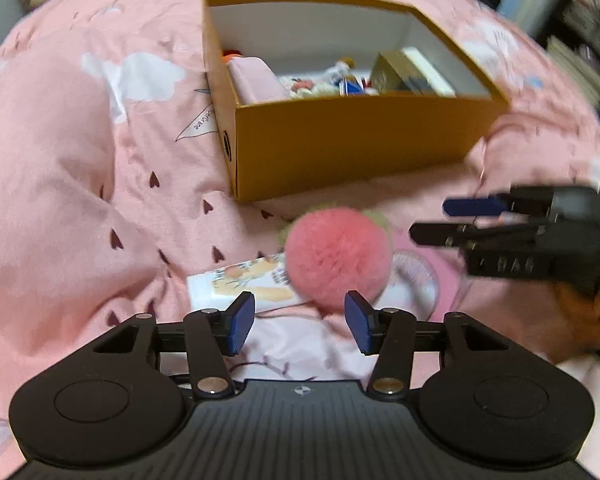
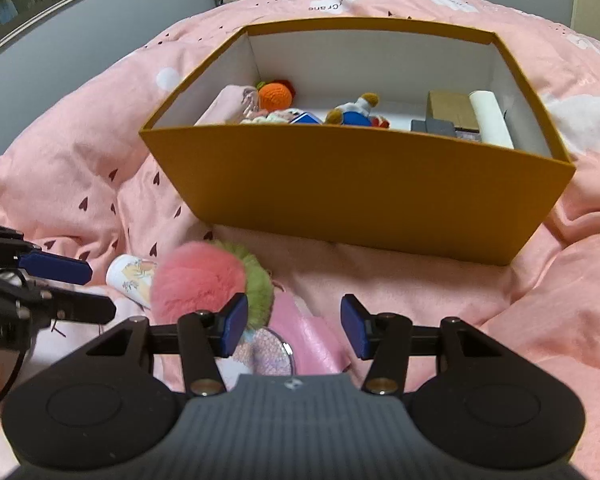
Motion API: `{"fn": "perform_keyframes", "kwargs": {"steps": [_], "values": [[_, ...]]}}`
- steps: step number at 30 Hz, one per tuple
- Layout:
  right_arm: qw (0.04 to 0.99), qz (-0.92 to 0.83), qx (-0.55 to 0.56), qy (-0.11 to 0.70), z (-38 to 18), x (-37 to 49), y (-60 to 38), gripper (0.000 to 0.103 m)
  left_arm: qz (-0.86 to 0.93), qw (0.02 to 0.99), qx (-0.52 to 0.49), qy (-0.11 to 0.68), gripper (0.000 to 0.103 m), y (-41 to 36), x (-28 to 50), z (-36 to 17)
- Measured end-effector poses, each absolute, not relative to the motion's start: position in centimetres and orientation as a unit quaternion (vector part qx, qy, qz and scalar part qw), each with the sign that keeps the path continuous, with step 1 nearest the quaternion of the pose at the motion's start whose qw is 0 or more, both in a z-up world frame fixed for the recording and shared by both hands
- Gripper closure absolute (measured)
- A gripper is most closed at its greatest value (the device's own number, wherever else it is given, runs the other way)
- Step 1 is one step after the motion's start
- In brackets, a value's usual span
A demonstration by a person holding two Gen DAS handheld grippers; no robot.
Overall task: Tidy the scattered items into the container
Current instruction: 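Withdraw both tools from the box toward the pompom and compact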
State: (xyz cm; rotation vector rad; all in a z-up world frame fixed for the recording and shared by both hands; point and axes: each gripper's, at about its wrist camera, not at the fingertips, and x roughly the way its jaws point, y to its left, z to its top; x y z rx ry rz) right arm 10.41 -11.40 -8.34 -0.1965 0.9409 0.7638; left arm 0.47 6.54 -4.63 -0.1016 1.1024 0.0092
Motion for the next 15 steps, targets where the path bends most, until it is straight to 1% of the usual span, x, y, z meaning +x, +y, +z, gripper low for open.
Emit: {"fn": "perform_keyframes", "kwargs": {"steps": [6,11,15], "values": [[0.803,0.368,-0.107,0.457,-9.2,10.0,-10.7,0.049,0.018,0.845,0.038,0.534,0.045,6.8,-0.1,-4.7],[0.794,0.361,-0.118,0.476,-10.1,10.0,-10.4,0.048,0.024,0.835,0.094,0.542,0.044,6.7,-0.2,-6.1],[0.780,0.352,-0.106,0.507,-11.2,10.7,-10.6,0.047,0.019,0.829,0.149,0.538,0.044,5.4,-0.2,-7.3]]}}
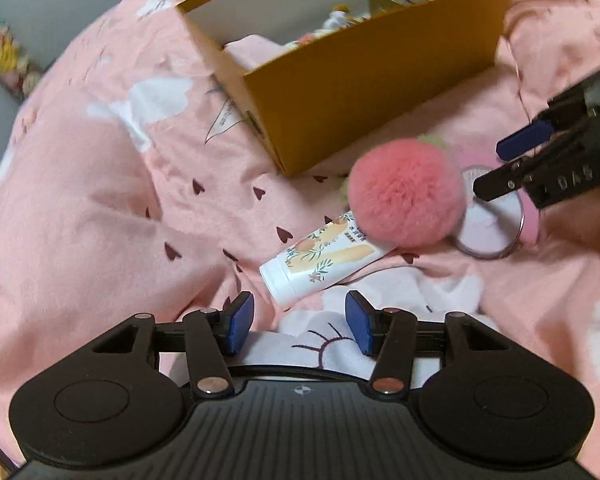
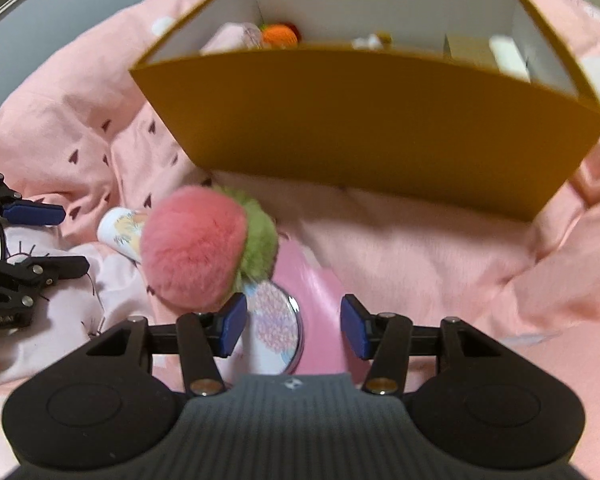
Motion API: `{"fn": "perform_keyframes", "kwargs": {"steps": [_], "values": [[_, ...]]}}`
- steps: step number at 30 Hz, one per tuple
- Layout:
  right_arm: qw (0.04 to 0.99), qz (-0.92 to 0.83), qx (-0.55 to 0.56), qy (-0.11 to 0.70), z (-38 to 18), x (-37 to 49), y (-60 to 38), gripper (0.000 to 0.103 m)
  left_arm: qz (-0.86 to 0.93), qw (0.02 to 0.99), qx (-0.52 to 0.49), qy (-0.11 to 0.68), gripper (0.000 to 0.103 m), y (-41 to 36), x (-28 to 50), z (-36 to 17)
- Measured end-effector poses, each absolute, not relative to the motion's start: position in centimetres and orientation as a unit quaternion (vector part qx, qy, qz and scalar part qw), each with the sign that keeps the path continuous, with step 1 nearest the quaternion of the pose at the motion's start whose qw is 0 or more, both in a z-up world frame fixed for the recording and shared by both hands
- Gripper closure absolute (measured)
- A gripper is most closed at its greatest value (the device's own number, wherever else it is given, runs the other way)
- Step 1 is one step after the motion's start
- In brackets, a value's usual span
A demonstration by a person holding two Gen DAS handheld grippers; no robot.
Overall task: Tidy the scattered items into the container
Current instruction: 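Reach the pink card holder with the right tool while the left tool reaches the compact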
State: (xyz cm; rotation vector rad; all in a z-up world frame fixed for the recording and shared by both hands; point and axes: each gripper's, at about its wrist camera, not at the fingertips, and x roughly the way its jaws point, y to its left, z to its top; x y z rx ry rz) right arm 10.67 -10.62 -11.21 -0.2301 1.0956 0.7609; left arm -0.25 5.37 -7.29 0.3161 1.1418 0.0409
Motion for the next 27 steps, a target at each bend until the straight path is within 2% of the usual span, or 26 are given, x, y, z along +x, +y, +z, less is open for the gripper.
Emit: {"fn": "perform_keyframes", "kwargs": {"steps": [6,14,19,22,27], "values": [[0.770,0.359,-0.090,0.520,-12.2,11.0,-10.8,0.038,0.016,0.825,0.150,0.544,0.044,5.5,-0.2,-8.0],[0.777,0.338,-0.072,0.527,-12.0,11.5,-12.2,0.044,-0.022,0.851,0.080,0.519,0.044,5.4,-0.2,-6.1],[0.756,0.334,-0.023,0.563,-12.6,12.7,-14.4,0.043,-0.074,0.853,-0.021,0.516,0.044,4.7,0.4,-5.8],[0.744,0.345,-0.023,0.572,-13.1,12.9,-14.5,0.036,-0.091,0.839,-0.083,0.530,0.044,4.0,1.4,-6.8],[0.736,0.354,-0.017,0.577,-13.8,13.2,-14.1,0.028,-0.066,0.818,-0.132,0.555,0.045,3.6,2.9,-9.3]]}}
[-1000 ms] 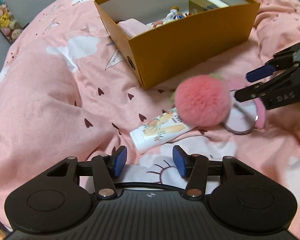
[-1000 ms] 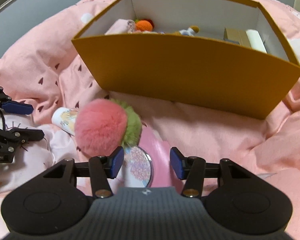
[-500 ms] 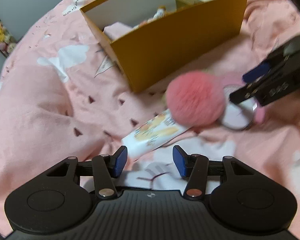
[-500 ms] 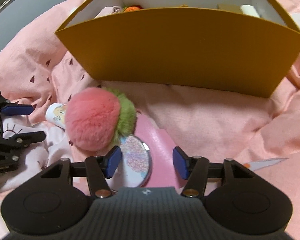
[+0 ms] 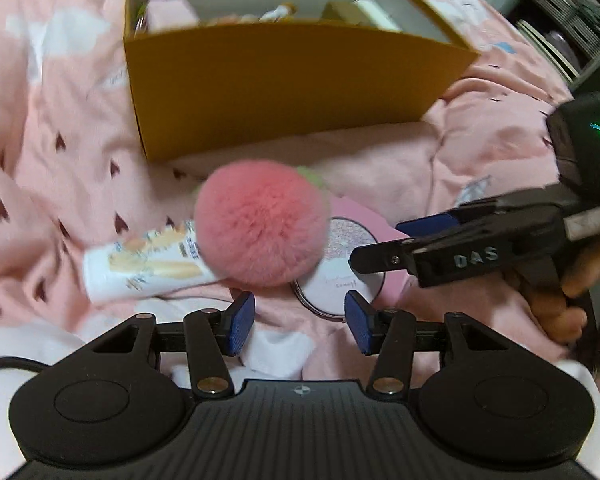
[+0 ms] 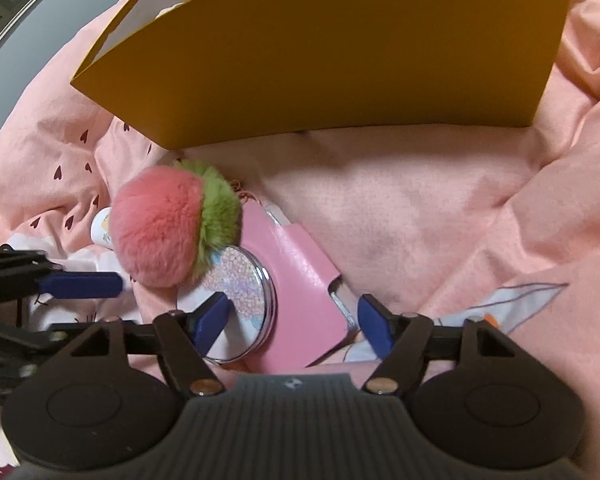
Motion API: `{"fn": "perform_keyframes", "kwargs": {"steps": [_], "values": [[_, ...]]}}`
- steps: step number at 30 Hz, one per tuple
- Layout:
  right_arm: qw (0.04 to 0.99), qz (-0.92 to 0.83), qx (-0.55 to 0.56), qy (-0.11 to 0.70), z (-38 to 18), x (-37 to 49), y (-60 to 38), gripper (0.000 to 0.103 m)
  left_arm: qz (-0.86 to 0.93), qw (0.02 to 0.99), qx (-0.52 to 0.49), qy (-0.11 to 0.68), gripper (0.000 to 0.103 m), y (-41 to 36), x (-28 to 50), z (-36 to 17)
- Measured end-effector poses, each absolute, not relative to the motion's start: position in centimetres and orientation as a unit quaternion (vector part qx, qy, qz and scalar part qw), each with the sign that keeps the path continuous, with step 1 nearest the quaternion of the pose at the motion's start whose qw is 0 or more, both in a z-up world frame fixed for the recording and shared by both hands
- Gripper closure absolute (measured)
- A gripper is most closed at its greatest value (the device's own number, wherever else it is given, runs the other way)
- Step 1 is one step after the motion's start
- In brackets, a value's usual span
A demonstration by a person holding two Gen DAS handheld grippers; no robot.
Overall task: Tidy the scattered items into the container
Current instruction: 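Reach the pink card holder with the right tool while the left tool reaches the compact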
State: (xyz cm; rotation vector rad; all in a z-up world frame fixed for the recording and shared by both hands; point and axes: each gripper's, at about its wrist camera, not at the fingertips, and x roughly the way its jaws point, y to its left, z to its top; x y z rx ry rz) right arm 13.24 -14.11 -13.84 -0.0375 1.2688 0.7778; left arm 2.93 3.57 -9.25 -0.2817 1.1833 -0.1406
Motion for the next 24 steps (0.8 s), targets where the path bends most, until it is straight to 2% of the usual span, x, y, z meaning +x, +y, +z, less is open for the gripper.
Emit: {"fn": "perform_keyframes", "kwargs": {"steps": [5,10,19,24], "values": [[0.724,0.361,0.006,0.588,-14.6,14.1,-14.1,0.024,-0.069,0.806,-0.144,0.570,0.045,3.0,4.2,-11.2],[0.724,0.368,0.023,0.584,-14.3,14.1,-14.7,0.037,-0.075,0.805,-0.149,0.569,0.040,3.0,4.8,-11.9],[0.722,0.375,0.037,0.581,-13.1,13.2,-15.6,0.058,-0.077,0.828,-0.158,0.532,0.044,3.5,4.4,-10.9],[0.706,0.401,0.087,0.577,-12.5,13.3,-17.1,0.062,-0.077,0.834,-0.157,0.523,0.043,3.6,4.1,-10.3]]}}
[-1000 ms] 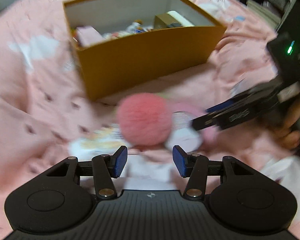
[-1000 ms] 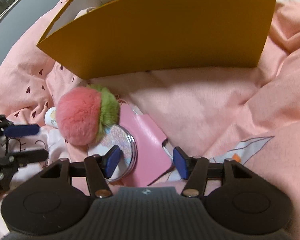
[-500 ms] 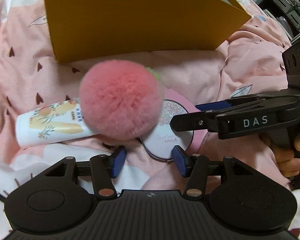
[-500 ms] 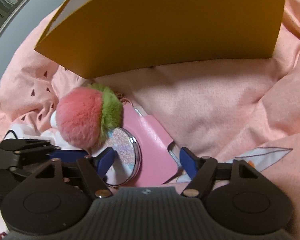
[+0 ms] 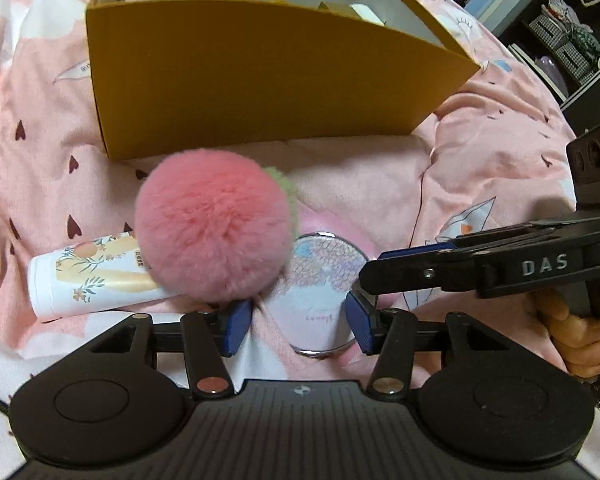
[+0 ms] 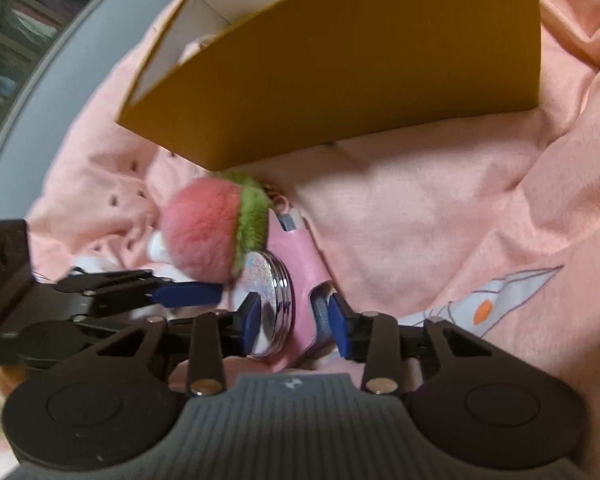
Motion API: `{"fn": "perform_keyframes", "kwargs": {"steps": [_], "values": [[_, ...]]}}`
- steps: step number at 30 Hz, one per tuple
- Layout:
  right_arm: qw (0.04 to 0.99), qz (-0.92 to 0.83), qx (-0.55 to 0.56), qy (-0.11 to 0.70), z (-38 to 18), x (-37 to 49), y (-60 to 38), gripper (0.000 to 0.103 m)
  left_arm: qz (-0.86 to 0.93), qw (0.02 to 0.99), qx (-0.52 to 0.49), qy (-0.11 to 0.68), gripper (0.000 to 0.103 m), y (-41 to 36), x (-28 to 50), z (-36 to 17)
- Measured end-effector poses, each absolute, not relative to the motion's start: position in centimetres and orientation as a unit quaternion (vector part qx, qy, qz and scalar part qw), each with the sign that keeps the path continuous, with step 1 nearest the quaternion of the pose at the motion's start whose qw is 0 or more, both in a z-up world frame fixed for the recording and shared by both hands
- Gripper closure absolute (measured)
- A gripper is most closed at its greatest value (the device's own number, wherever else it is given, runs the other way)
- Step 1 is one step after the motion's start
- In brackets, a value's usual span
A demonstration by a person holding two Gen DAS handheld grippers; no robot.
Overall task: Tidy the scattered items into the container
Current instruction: 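Reach the pink card holder with the right tool while the left tool reaches the compact, then grasp the pink card holder with the right tool while the left tool grasps the round compact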
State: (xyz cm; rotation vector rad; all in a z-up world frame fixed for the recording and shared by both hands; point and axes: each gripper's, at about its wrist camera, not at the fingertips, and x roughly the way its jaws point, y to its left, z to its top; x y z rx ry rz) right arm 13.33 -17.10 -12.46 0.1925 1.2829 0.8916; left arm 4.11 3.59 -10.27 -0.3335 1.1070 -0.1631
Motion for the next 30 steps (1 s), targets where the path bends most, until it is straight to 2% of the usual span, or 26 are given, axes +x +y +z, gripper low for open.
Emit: {"fn": "perform_keyframes", "kwargs": {"steps": [7,12,21,30], "values": [[0.691,0.451,0.102,0.556,-10.4,12.4,-16.9,0.074,-0.085,0.844,-0.131,0.512,0.040,3.0,3.0,-7.8],[0.702,0.471,0.039,0.532,-8.8,10.8,-14.8,0.078,-0.055,0.839,-0.127,0.527,0.041,3.2,2.6,-7.7],[0.698,0.501,-0.029,0.511,-8.2,9.0,-12.7,0.087,0.008,0.831,-0.136,0.540,0.061,4.6,1.7,-7.5],[0.718,0.490,-0.083,0.488,-7.3,8.5,-11.9,0.085,0.013,0.826,-0.167,0.539,0.073,5.5,1.8,-8.3]]}}
